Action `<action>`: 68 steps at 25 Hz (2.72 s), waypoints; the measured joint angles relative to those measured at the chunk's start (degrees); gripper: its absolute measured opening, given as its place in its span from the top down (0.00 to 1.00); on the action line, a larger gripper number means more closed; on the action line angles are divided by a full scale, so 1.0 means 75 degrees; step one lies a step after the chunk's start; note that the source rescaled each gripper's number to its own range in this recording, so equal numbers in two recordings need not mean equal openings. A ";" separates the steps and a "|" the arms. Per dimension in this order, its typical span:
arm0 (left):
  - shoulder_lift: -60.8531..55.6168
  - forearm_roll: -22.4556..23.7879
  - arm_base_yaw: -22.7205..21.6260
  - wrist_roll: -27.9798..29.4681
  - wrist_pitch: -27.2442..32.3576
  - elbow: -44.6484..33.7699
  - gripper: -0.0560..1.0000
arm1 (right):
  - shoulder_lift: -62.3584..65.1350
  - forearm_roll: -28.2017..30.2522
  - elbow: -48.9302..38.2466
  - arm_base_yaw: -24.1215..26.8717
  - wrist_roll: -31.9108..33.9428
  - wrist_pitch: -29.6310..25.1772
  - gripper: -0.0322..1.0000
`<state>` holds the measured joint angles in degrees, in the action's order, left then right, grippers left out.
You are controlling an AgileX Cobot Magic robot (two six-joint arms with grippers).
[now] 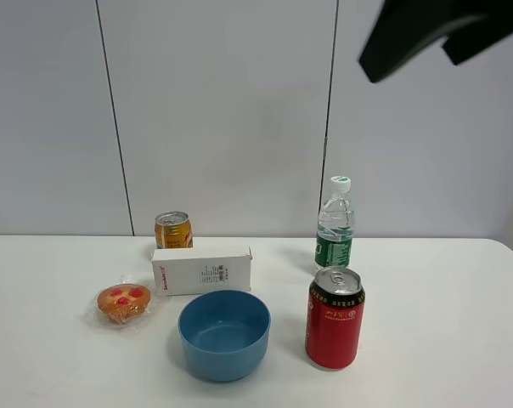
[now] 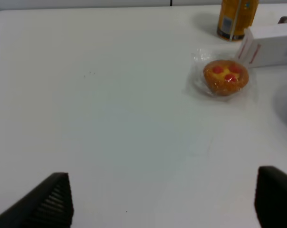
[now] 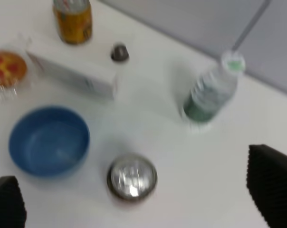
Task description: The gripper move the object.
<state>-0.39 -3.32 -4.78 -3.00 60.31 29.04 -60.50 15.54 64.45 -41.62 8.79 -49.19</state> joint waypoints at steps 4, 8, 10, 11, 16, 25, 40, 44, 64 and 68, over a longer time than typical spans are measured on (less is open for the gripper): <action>0.0000 0.0000 0.0000 0.0000 0.0000 0.0000 0.00 | 0.1284 0.0052 -0.1035 0.0893 0.0637 -0.0210 0.02; 0.0000 0.0000 0.0000 0.0000 0.0000 0.0000 0.00 | 0.2150 -0.0097 -0.1872 0.2435 0.0776 -0.0464 0.02; 0.0000 0.0000 0.0000 0.0000 0.0000 0.0000 0.00 | 0.2529 -0.0336 -0.2185 0.3137 0.0763 -0.0491 0.02; 0.0000 0.0000 0.0000 0.0000 0.0000 0.0000 0.00 | 0.2749 -0.0485 -0.2354 0.3473 0.0731 -0.0510 0.02; 0.0000 0.0000 0.0000 0.0000 0.0000 0.0000 0.00 | 0.3941 -0.1344 -0.3244 0.4716 0.0092 -0.0515 0.02; 0.0000 0.0000 0.0000 0.0000 0.0000 0.0000 0.00 | 0.6274 -0.2571 -0.4582 0.5609 -0.0938 -0.0562 0.02; 0.0000 0.0000 0.0000 0.0000 -0.0005 0.0000 0.00 | 0.7351 -0.2116 -0.4776 0.5637 -0.0879 -0.1446 0.02; 0.0000 -0.0003 0.0000 0.0000 -0.0005 0.0000 0.00 | 0.7351 -0.1983 -0.4791 0.5637 -0.0804 -0.1452 0.02; 0.0000 -0.0003 0.0000 0.0000 -0.0005 0.0000 0.00 | 0.8082 -0.1273 -0.4791 0.5630 -0.0031 -0.1503 0.02; 0.0000 -0.0003 0.0000 0.0000 -0.0005 0.0000 0.00 | 0.8082 -0.1275 -0.4791 0.5630 -0.0031 -0.1503 0.02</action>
<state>-0.39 -3.34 -4.78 -3.00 60.27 29.04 0.12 5.97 28.51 0.60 8.55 -60.47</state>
